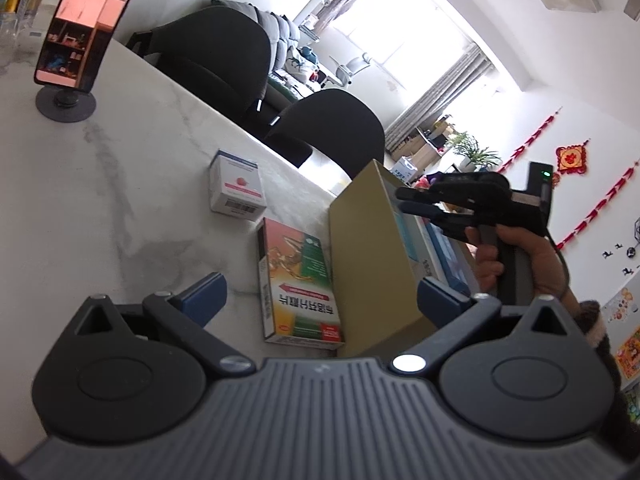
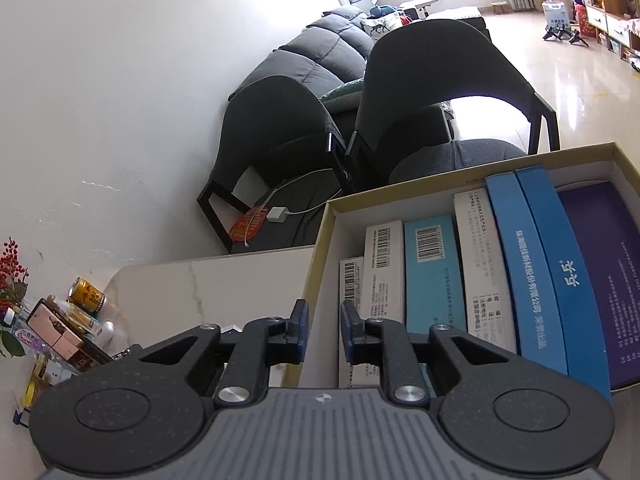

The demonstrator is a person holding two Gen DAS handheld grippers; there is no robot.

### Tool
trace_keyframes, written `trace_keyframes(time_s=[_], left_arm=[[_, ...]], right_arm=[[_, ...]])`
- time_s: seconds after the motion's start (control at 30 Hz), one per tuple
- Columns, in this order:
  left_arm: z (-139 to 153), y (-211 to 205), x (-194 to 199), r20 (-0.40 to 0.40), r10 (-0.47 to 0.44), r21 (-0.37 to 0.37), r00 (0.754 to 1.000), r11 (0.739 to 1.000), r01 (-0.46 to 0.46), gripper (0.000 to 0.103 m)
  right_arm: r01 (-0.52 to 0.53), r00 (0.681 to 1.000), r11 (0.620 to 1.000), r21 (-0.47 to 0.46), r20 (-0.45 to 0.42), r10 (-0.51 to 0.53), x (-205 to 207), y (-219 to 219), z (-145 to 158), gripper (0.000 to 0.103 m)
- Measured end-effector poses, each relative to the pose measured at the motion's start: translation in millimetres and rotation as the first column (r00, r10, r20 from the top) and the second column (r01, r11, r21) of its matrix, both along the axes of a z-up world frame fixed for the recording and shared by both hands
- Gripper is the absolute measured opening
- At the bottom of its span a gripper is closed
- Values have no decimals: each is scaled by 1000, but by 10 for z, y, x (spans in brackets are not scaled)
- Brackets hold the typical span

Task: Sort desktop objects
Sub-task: 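Move the left gripper to the long white barcode box by the tissue box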

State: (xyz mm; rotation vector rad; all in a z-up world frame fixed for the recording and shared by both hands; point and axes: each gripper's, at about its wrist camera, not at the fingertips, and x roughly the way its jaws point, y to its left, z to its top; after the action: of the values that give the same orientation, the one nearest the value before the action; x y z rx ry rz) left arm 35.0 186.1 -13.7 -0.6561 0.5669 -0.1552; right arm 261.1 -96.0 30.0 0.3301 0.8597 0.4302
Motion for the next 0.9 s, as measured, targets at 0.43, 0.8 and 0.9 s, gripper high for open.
trace_keyframes(time_s=[0.43, 0.8, 0.9], left_arm=[[-34, 231, -117, -22, 71, 29, 997, 997, -70, 103], [124, 685, -556, 15, 193, 56, 981, 980, -193, 103], [189, 819, -701, 31, 244, 75, 969, 967, -245, 103]], right_arm=[[-54, 994, 999, -2, 92, 54, -589, -72, 140, 53], [-101, 981, 995, -1, 164, 100, -1088, -147, 239, 80], [-111, 979, 994, 12, 172, 107, -1200, -185, 226, 83]])
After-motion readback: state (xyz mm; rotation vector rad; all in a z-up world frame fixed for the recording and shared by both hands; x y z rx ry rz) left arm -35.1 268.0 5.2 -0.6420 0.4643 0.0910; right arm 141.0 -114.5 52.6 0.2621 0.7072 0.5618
